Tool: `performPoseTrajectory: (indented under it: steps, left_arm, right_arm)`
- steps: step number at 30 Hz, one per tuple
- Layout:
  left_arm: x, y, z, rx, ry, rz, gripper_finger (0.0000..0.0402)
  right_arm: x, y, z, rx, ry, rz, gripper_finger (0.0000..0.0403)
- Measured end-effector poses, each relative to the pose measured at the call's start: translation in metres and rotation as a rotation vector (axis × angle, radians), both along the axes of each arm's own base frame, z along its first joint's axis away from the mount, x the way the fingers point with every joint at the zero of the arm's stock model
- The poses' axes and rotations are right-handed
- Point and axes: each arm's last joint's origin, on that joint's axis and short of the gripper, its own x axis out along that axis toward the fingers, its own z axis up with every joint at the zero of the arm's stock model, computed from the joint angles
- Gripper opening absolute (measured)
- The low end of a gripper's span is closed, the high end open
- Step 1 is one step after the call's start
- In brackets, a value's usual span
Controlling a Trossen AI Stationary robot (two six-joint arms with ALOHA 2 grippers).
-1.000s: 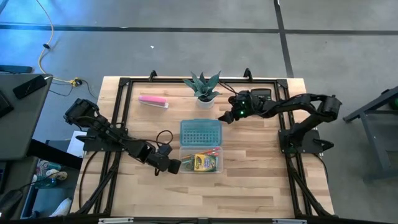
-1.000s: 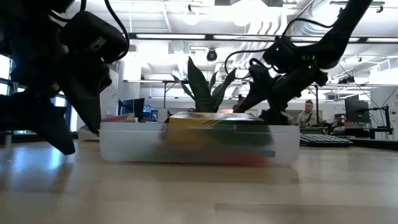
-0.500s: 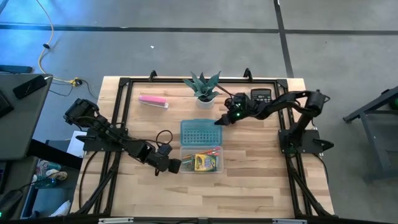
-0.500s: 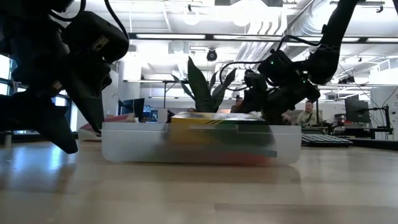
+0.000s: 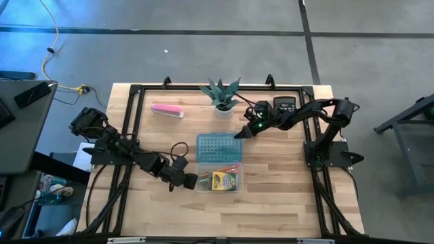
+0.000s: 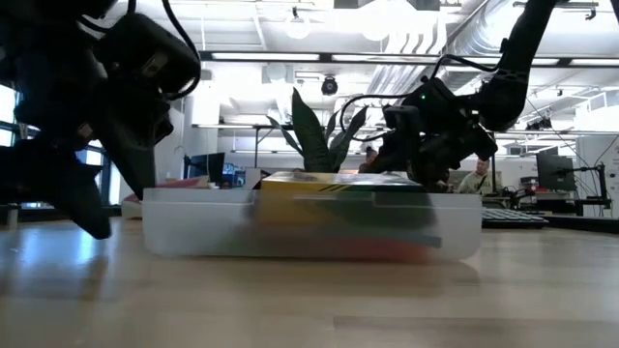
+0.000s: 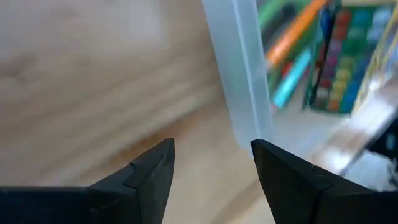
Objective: Pack school essentials
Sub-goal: Close the blue supply box
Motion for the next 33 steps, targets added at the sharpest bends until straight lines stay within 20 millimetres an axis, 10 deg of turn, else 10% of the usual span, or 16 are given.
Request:
performPoseTrajectory:
  steps: [10, 33]
  left_arm:
    - [-0.007, -0.038, 0.008, -0.115, -0.099, -0.060, 0.0211]
    - [0.033, -0.042, -0.020, -0.033, -0.071, 0.013, 0.0184]
  right_arm:
    - [0.000, 0.000, 0.000, -0.002, -0.001, -0.001, 0.0245]
    - [0.001, -0.001, 0.003, 0.007, -0.023, -0.002, 0.0245]
